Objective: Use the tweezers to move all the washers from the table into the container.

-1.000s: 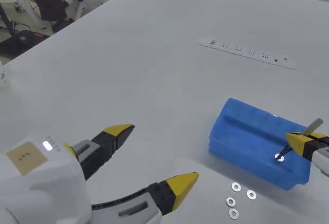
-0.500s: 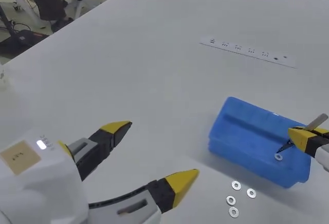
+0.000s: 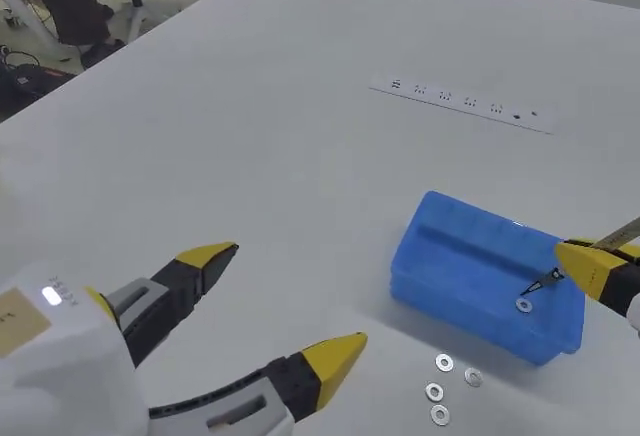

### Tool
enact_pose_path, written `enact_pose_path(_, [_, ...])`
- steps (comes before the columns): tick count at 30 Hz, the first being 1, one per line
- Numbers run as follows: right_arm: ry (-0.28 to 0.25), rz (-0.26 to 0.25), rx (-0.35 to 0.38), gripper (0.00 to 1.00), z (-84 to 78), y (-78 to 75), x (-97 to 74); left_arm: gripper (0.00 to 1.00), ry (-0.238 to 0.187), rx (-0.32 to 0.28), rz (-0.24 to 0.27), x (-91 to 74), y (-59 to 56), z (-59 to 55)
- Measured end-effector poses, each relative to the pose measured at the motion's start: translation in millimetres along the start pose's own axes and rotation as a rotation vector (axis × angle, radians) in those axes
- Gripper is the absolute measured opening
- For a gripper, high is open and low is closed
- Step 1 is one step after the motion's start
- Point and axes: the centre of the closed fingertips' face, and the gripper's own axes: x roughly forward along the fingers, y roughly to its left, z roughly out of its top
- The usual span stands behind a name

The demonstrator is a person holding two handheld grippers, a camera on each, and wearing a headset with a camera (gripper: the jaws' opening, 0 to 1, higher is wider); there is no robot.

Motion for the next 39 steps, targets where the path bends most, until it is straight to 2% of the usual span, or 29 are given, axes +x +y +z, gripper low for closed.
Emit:
enact_pose_path(7, [0.013, 0.064, 0.047, 0.03, -9.4, 23.0, -6.2, 0.72, 0.001, 0.013, 0.003, -0.6, -1.9, 1.0])
enact_pose_path(12, [0.067, 0.124, 0.082, 0.03, -31.6, 41.5, -1.7, 0.76, 0.013, 0.014, 0.004, 0.4, -2.3, -0.6])
enact_pose_path(15, [0.09, 0.15, 0.096, 0.03, -43.1, 49.8, 2.5, 0.81, 0.036, 0.033, -0.001, 2.0, -4.5, -4.4])
enact_pose_path(21, [0.142, 0.189, 0.118, 0.03, -66.0, 63.3, 10.6, 0.82, 0.051, 0.048, -0.003, 1.9, -5.0, -7.0])
enact_pose_path(30, [0.202, 0.217, 0.096, 0.03, -86.5, 75.0, 14.5, 0.84, 0.083, 0.069, -0.012, 3.4, -8.2, -12.3])
enact_pose_path(39, [0.236, 0.228, 0.052, 0.03, -95.4, 76.1, 14.0, 0.91, 0.08, 0.083, 0.006, 4.5, -5.1, -12.3])
